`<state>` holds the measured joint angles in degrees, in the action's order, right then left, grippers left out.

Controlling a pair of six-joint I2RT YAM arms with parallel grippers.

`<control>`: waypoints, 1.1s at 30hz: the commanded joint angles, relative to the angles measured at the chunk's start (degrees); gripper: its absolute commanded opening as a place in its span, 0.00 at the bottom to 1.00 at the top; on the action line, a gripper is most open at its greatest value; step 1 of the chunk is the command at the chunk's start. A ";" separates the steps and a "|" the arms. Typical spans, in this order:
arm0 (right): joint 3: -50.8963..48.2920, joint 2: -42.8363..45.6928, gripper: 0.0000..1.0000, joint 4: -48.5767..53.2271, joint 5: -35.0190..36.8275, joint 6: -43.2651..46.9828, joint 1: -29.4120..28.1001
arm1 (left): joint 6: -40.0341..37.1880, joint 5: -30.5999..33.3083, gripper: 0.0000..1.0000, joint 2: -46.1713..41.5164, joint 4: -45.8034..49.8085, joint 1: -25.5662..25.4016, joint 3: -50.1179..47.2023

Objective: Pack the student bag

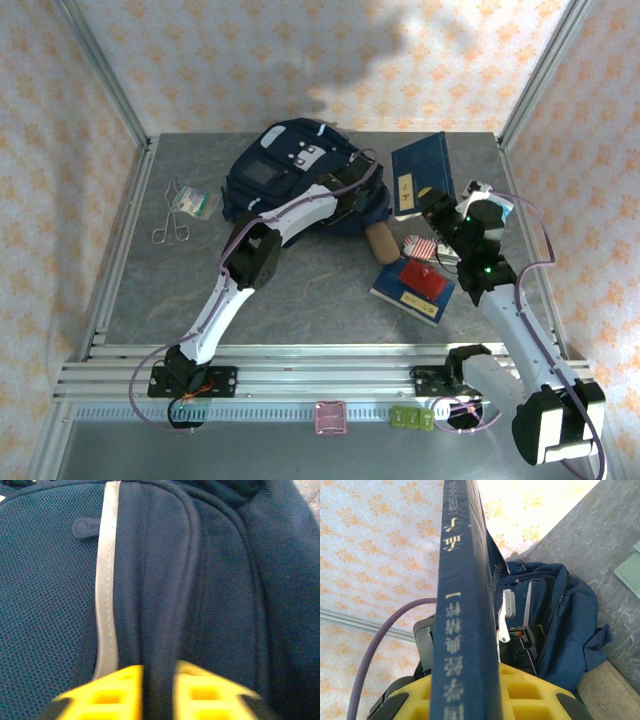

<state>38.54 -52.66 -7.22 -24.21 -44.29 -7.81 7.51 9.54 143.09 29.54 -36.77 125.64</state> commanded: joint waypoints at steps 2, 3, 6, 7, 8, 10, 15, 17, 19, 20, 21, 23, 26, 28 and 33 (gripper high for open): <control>-0.92 0.08 0.00 -2.43 0.04 0.55 0.26 | -1.28 2.67 0.00 0.65 4.95 1.09 0.65; -0.83 -0.42 0.00 -1.99 0.04 0.52 0.29 | -1.18 2.62 0.00 -0.66 4.91 1.09 0.65; -0.97 -1.99 0.00 -2.04 -1.48 0.35 0.29 | -1.00 1.79 0.00 -5.72 4.91 1.26 0.52; -1.09 -2.40 0.00 -2.25 -1.92 0.17 0.26 | -1.07 1.71 0.00 -7.38 4.91 1.35 0.49; -1.34 -2.69 0.00 -2.64 -2.29 -0.04 0.31 | -1.39 1.79 0.00 -9.30 4.70 1.48 0.19; -1.99 -2.84 0.00 -3.69 -2.97 -0.52 0.28 | -1.94 1.97 0.00 -12.74 4.05 1.94 -0.69; -2.83 -3.06 0.00 -5.17 -4.29 -1.29 0.28 | -2.52 2.03 0.00 -19.40 3.78 4.06 -2.01; -3.51 -4.22 0.00 -7.30 -6.89 -2.14 0.32 | -2.11 1.48 0.00 -21.67 3.20 4.81 -2.95; -3.56 -6.65 0.00 -9.72 -10.70 -2.68 0.12 | -2.10 0.82 0.00 -24.08 1.53 5.05 -4.47; -3.11 -8.11 0.00 -10.28 -11.40 -2.81 -0.40 | -2.15 0.74 0.00 -25.23 0.70 5.05 -5.23; -2.48 -9.44 0.00 -10.98 -11.79 -2.69 -1.28 | -2.19 0.74 0.00 -26.19 -0.08 5.00 -5.93; -1.37 -12.12 0.00 -13.08 -13.12 -2.84 -2.98 | -2.23 1.23 0.00 -28.01 -1.26 5.08 -6.84; -0.29 -17.16 0.00 -18.03 -16.48 -5.20 -4.69 | -3.14 0.98 0.00 -30.60 -2.79 5.11 -8.07; 0.55 -21.34 0.00 -22.40 -19.97 -7.09 -5.69 | -3.87 -0.06 0.00 -31.96 -3.53 5.13 -8.87; 8.11 -32.48 0.00 -23.87 -24.01 -7.06 -10.48 | -5.81 -1.79 0.00 -33.39 -4.98 5.13 -10.93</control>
<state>41.06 -81.62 -23.75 -43.16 -50.83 -16.05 4.14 7.86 114.72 31.73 -31.14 114.85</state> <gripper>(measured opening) 0.124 0.053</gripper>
